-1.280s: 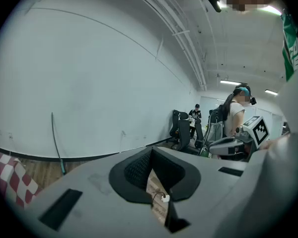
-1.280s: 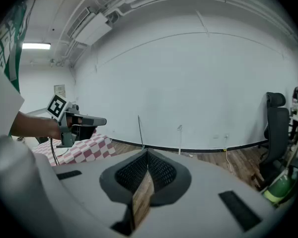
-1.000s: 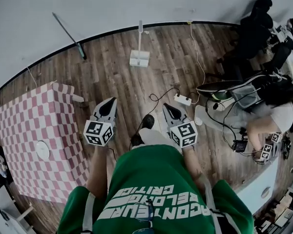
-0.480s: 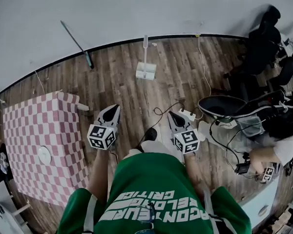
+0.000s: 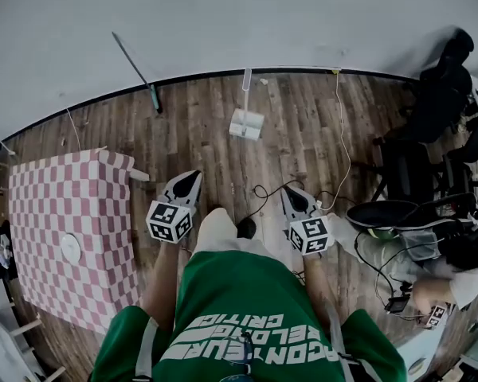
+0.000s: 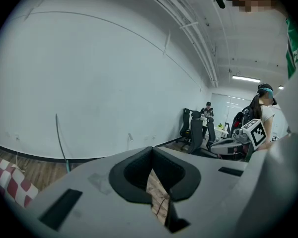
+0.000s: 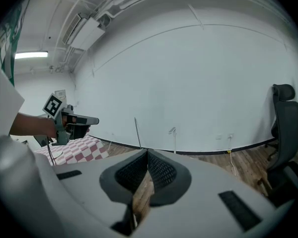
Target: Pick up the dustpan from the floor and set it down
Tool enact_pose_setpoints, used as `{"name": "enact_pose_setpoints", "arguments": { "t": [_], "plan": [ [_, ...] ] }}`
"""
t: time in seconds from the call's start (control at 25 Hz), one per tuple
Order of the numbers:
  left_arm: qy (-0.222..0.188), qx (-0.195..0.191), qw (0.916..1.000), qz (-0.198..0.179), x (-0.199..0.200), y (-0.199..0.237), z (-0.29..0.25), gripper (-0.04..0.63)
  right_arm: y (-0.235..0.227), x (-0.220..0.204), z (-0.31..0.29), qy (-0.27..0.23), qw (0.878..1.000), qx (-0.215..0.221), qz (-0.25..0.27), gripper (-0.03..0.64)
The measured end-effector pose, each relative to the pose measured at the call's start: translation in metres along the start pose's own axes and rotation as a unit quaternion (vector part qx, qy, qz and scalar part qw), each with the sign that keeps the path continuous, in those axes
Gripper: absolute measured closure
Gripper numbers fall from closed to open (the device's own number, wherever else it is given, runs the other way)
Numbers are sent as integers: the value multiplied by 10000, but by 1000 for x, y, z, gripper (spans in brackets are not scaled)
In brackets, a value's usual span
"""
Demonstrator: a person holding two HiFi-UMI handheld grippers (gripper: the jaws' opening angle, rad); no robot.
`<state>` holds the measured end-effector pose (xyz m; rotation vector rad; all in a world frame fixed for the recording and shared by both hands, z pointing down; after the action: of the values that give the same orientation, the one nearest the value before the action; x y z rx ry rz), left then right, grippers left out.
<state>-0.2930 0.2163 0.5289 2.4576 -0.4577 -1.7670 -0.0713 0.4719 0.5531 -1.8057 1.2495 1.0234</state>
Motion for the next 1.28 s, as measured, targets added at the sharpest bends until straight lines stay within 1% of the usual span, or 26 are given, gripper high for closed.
{"name": "enact_pose_setpoints", "arguments": {
  "t": [0.2,0.4,0.76,1.04,1.28],
  "plan": [
    [59,31,10000,70,0,13,-18,592,-14,4,-20,66,10000,19,-7,609],
    [79,-20,9999,138,3,31,-51,592,-36,15,-50,104,9999,-14,36,609],
    [1,-173,9996,226,42,74,-129,592,-83,67,-118,155,9997,-30,164,609],
    [108,-320,9991,252,65,118,-177,592,-101,104,-174,196,9994,1,271,609],
    [108,-435,9982,388,85,155,-209,592,-111,136,-217,341,9990,-72,262,609]
  ]
}}
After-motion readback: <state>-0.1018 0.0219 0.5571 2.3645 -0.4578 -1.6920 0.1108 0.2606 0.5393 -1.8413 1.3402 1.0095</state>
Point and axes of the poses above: the fingertips, and each gripper's own axes: z backward along the fingers, y to its left, x out of its top, the point moved 10 cm from there along z, backward along the fingers, and after that the axes turned 4 degrees about -x, right-handed, at the moved point
